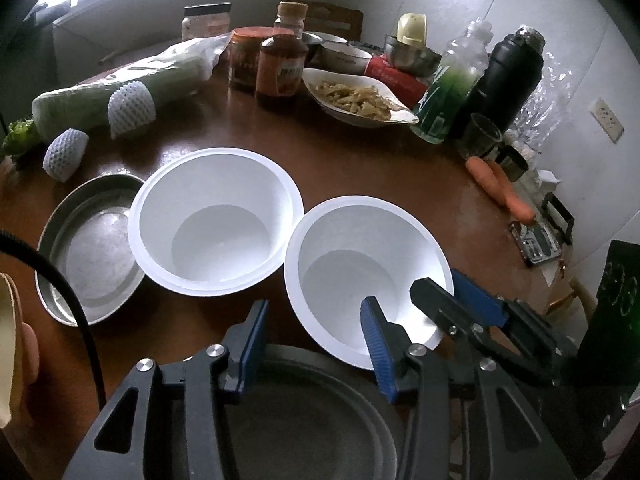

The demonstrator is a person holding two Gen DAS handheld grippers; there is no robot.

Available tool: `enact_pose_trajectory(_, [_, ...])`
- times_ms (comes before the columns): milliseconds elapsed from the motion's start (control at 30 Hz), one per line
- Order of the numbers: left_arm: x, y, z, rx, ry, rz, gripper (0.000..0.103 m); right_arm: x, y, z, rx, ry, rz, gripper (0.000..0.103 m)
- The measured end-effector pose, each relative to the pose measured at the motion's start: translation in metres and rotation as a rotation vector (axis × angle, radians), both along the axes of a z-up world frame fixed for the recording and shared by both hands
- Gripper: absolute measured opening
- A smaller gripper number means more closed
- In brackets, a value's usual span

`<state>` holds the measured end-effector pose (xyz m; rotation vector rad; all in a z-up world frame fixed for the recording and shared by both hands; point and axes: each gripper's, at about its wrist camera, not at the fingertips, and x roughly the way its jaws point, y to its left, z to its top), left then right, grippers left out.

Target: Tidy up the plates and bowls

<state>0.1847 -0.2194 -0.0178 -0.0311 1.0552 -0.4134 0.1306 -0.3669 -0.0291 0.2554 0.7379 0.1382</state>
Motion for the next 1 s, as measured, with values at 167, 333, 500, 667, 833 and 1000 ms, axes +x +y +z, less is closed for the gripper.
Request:
enact_pose_trajectory(167, [0.001,-0.005,-0.004,-0.01,0.003,-0.012,0.034,0.004,0.004,-0.003,-0.007,-0.006,0.024,0.032])
enact_pose_trajectory(333, [0.001,-0.008,-0.005,-0.009,-0.002,-0.012,0.028,0.006,0.006,-0.004,0.005,-0.004,0.032,0.025])
enact_pose_trajectory(500, [-0.003,-0.01,0.004,-0.012,-0.041,-0.018,0.028,0.003,0.005,0.003,-0.005,-0.023,0.026,0.025])
enact_pose_trajectory(667, [-0.011,-0.008,0.018,-0.014,-0.086,-0.02,0.028,-0.001,0.006,0.014,-0.008,-0.047,0.022,0.025])
enact_pose_trajectory(833, [-0.018,0.0,0.029,-0.025,-0.111,-0.009,0.028,-0.008,0.012,0.026,-0.019,-0.073,0.027,0.025])
enact_pose_trajectory(1000, [-0.027,0.013,0.04,-0.023,-0.14,0.007,0.028,-0.013,0.024,0.037,-0.021,-0.096,0.044,0.025])
